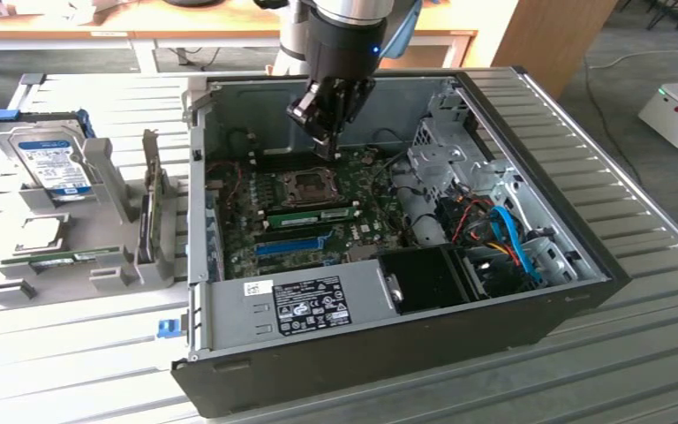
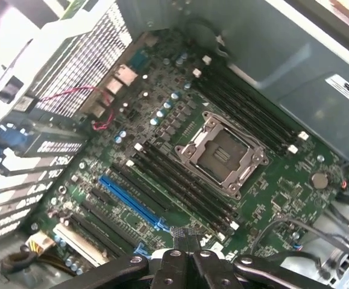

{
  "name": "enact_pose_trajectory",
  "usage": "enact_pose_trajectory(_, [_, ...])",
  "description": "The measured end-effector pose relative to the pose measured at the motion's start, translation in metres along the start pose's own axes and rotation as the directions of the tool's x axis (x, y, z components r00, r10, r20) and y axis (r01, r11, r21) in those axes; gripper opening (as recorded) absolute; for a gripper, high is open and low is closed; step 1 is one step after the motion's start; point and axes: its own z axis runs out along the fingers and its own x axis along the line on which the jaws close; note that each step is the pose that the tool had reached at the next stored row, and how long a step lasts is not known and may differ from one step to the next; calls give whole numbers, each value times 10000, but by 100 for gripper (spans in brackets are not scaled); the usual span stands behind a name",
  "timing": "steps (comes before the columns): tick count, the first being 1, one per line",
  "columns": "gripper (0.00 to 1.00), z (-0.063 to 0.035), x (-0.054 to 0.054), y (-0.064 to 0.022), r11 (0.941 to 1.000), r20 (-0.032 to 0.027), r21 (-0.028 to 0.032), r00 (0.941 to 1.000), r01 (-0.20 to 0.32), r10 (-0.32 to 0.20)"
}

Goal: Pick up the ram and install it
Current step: 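Press down the ram until it locks into place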

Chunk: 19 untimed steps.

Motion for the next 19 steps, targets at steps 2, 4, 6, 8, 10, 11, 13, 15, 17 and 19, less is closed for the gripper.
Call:
enact_pose_trajectory(2, [11,0,0,0,9996,11,-9,9996,-274,274])
enact_pose_trajectory(4, [11,0,0,0,9985,19,-17,9985,-540,540])
enact_pose_trajectory(6, [11,0,0,0,9967,29,-26,9967,-807,807])
enact_pose_trajectory(8, [11,0,0,0,9941,38,-37,9941,-1081,1081])
enact_pose_trajectory(10, [11,0,0,0,9909,47,-46,9909,-1342,1343])
enact_pose_trajectory(11, [11,0,0,0,9891,51,-50,9891,-1473,1473])
enact_pose_trajectory(13, [11,0,0,0,9848,59,-60,9848,-1733,1734])
enact_pose_trajectory(15, [11,0,0,0,9796,68,-72,9796,-2006,2007])
enact_pose_trajectory(17, [11,0,0,0,9738,76,-82,9738,-2272,2273])
enact_pose_trajectory(19, [11,0,0,0,9671,84,-93,9671,-2543,2543])
